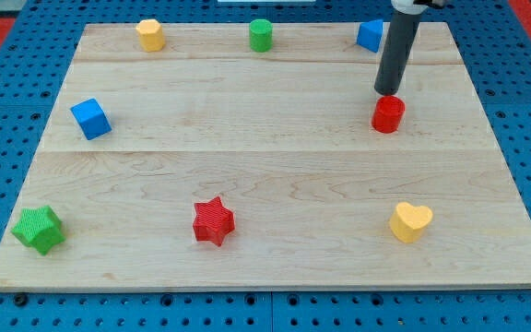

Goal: Push the yellow heart towards the bottom left of the red circle

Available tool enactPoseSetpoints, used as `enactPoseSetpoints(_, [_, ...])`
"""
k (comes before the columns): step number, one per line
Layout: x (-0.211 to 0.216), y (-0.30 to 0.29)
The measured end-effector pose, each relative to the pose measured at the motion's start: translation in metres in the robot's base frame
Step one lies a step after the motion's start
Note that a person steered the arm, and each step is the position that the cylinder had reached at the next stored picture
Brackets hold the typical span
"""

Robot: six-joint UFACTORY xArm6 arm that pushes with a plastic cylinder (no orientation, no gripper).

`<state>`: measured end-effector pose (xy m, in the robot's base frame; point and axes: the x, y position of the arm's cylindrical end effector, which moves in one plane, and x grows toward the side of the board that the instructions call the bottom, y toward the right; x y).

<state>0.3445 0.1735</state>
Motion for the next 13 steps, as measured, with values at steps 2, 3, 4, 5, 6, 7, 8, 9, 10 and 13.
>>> enactPoseSetpoints(2, [0.091, 0.114])
enactPoseSetpoints(3, [0.174, 0.112])
enactPoseSetpoints(4, [0.249, 0.098])
enactPoseSetpoints(5, [0.262, 0.054])
enactPoseSetpoints(6, [0.263, 0.027])
enactPoseSetpoints(7, [0.247, 0.0])
enactPoseSetpoints(8, [0.223, -0.037])
enactPoseSetpoints(9, [0.213, -0.07])
enactPoseSetpoints(10, [0.234, -0.067])
enactPoseSetpoints(13, [0.205, -0.02])
